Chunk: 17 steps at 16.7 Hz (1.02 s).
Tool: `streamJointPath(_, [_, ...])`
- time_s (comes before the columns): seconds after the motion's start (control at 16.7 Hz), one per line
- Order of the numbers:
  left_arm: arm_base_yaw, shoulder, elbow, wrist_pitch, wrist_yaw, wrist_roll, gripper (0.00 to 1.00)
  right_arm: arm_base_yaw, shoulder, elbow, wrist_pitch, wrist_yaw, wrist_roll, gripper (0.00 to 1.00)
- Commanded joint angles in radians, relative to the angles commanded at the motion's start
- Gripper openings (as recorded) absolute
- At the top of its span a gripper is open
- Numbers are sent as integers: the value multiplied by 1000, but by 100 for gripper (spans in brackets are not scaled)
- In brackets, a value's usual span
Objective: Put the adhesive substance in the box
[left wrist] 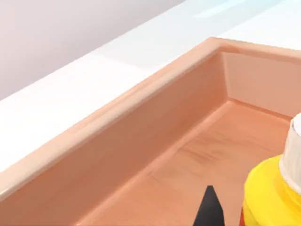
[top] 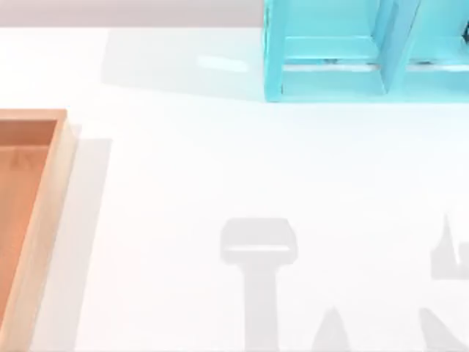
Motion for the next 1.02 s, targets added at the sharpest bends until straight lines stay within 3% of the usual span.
streamJointPath(0.36, [-96, 0, -88, 130, 85, -223, 0, 0, 0, 0, 0, 0, 0, 100])
streamJointPath(0.78, [-116, 6, -109, 141, 103, -265, 0, 0, 0, 0, 0, 0, 0, 100])
streamJointPath(1.02, [-116, 6, -109, 141, 103, -265, 30, 0, 0, 0, 0, 0, 0, 100])
